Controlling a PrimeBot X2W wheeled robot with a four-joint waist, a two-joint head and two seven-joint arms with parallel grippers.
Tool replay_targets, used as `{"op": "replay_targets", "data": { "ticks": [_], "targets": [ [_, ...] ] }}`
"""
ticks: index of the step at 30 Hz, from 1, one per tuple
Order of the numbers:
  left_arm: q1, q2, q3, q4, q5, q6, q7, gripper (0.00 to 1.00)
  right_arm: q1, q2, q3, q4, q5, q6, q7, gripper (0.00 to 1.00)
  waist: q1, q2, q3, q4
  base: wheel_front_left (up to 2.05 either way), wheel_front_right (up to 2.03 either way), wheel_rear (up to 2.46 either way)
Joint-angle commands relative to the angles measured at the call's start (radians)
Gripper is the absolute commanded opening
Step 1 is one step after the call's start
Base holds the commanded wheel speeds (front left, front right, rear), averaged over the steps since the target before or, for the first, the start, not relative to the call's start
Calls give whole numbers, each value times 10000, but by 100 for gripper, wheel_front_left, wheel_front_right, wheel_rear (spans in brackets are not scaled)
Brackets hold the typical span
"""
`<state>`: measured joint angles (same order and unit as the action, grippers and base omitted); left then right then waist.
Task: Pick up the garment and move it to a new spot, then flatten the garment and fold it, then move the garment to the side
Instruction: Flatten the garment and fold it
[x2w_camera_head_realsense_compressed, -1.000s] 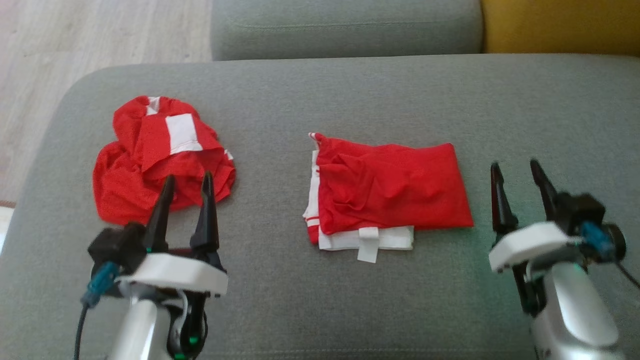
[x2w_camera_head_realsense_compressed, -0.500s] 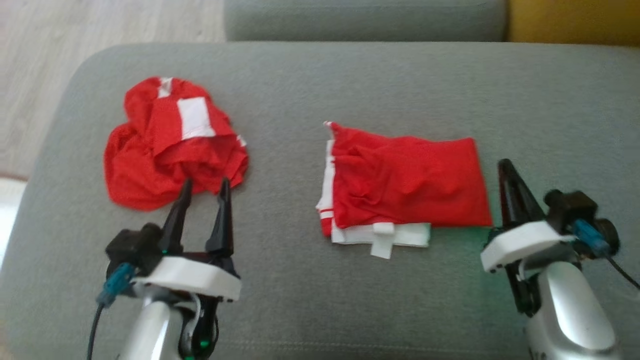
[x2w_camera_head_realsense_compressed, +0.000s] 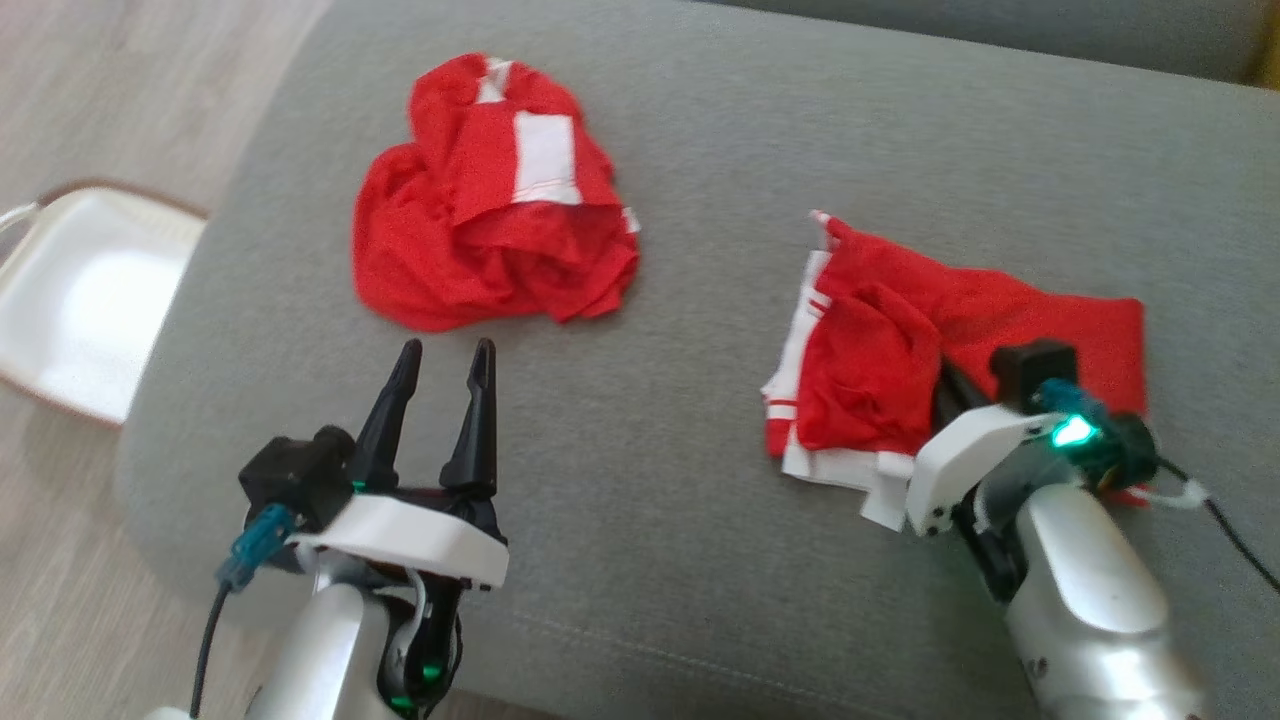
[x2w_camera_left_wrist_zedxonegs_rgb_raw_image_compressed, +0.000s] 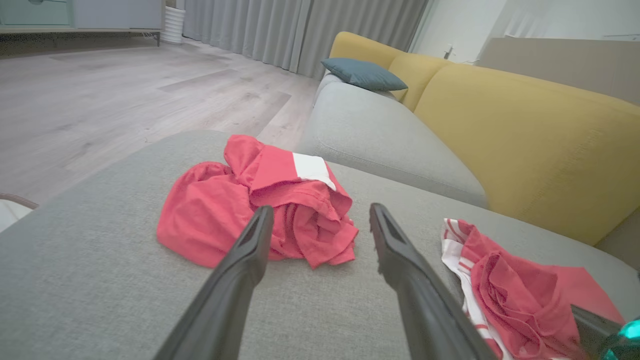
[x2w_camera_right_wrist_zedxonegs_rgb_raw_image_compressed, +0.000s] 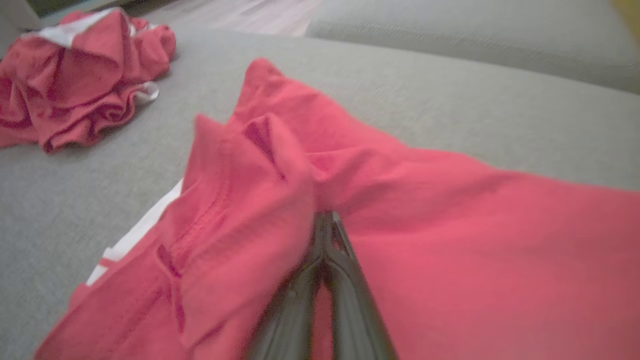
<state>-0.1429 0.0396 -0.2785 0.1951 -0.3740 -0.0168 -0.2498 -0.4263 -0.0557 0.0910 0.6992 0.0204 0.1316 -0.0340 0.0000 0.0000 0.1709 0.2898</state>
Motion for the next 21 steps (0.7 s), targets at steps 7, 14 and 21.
{"op": "replay_targets", "data": {
  "ticks": [7,14,21],
  "targets": [
    [-504,106,138,-299,-185,121,-120,100,-706,25,1104,846,435,-9,-47,0,0,0,277,832,0,0,0],
    [-497,106,52,-262,-249,178,-120,100,-1439,40,1398,1225,1011,-9,-655,0,0,0,249,1001,0,0,0],
    [-513,106,92,-246,-285,222,-120,100,-1511,51,2473,1098,1827,-9,-1286,0,0,0,267,975,0,0,0]
  ]
}}
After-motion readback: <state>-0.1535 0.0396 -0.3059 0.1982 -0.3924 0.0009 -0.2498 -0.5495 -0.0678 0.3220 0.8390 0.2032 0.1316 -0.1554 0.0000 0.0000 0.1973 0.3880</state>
